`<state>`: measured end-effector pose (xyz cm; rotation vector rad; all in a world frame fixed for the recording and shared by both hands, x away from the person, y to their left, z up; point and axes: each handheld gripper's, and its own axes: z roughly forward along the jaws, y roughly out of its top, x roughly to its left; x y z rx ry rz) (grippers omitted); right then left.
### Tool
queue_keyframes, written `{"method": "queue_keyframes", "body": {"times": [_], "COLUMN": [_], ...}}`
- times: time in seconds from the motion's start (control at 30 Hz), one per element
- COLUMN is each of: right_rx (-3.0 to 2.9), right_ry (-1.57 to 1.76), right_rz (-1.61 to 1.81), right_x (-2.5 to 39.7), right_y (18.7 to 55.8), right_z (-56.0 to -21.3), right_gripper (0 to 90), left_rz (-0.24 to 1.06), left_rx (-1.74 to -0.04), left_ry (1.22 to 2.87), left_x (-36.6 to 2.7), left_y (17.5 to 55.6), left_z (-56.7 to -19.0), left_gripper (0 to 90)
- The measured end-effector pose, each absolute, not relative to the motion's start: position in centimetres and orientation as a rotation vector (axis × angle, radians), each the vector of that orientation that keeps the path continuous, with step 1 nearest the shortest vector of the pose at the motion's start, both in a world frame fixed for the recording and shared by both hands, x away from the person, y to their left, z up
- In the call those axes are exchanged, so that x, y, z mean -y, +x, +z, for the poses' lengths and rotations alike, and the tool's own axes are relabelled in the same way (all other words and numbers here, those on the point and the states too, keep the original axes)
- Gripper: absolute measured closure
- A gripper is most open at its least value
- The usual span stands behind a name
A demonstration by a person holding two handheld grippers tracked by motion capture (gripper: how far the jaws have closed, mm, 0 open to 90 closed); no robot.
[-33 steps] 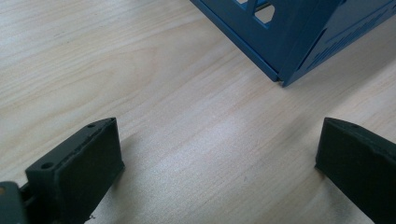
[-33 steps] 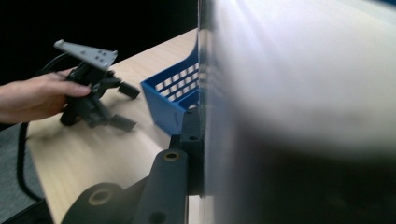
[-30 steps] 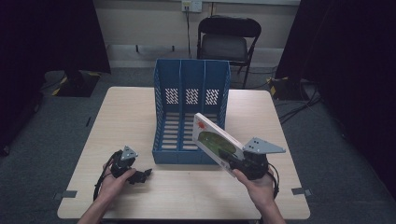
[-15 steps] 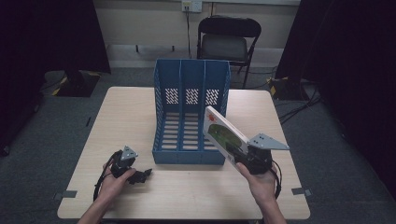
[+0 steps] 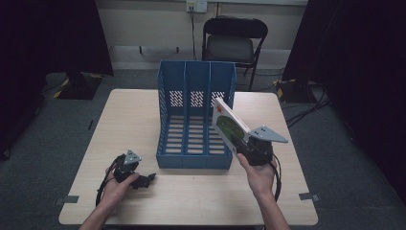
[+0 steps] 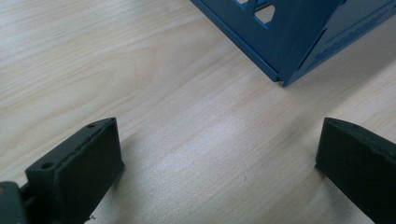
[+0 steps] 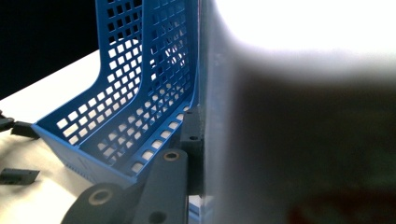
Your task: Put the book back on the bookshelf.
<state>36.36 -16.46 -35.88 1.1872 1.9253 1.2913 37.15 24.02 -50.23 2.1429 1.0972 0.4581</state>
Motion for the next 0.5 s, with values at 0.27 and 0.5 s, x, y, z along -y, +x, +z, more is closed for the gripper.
{"method": "queue_keyframes", "body": {"times": [0.27, 0.5], "right_rx": [-1.890, -1.850], "right_ry": [1.237, 1.289], "right_rz": [1.244, 1.226], "right_x": [15.6, 14.8], "right_y": [37.6, 39.0], "right_z": [-36.5, -36.9], "right_gripper": [76.2, 76.2], "left_rz": [0.458, 0.457], "left_rx": [-1.097, -1.096], "left_ry": [2.143, 2.144], "left_x": [-24.0, -24.0], "left_y": [37.1, 37.1], "left_z": [-50.2, -50.2], "left_gripper": [0.0, 0.0]}}
